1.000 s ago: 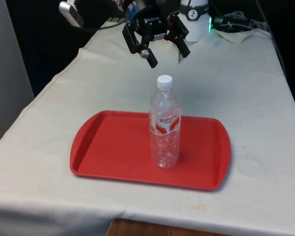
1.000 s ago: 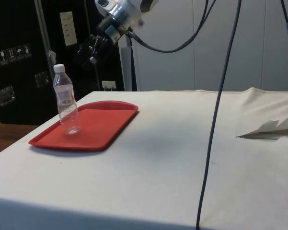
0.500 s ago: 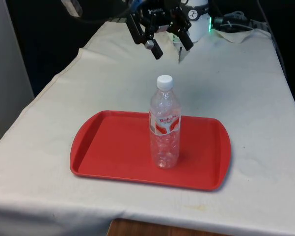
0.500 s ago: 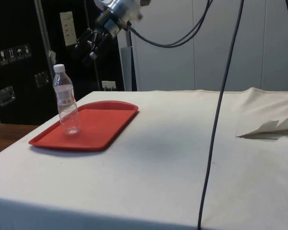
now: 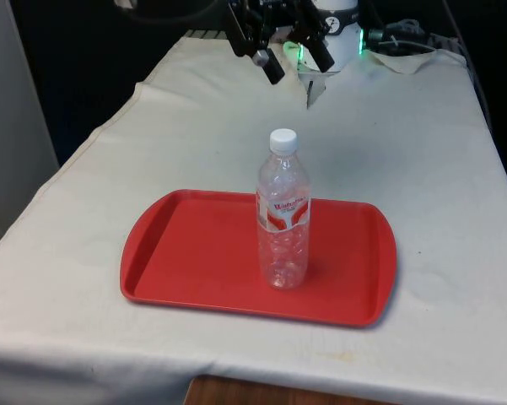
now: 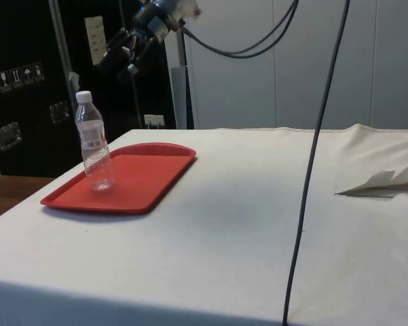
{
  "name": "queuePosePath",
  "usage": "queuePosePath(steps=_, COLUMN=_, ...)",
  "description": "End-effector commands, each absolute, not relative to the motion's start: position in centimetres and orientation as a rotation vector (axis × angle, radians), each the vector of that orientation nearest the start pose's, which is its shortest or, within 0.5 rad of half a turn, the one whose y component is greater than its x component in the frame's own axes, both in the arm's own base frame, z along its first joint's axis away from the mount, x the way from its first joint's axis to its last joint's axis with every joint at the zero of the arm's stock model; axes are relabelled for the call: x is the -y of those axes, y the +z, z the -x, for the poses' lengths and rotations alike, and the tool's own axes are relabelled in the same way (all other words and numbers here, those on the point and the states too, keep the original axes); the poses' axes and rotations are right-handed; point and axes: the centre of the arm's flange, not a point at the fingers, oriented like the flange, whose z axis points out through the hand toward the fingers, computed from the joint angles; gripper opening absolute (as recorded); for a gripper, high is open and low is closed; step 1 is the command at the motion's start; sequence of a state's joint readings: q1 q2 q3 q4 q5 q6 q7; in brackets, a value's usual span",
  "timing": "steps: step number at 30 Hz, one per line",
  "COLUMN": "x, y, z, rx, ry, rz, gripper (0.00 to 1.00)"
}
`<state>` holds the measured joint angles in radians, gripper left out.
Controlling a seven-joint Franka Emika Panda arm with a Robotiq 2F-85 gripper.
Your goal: Place the bottle upright on the tray.
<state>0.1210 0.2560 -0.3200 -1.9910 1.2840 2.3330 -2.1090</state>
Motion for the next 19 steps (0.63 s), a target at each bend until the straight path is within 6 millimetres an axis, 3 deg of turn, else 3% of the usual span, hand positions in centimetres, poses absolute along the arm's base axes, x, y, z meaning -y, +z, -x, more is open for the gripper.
queuePosePath(steps=1, x=9.8, y=36.0, z=-60.7, rx=1.308, ry=-1.186, rz=2.299, gripper=1.0)
queuePosePath(steps=19, x=10.1, y=40.5, z=-60.8, rx=1.313, ry=-1.241, rz=2.288, gripper=1.0)
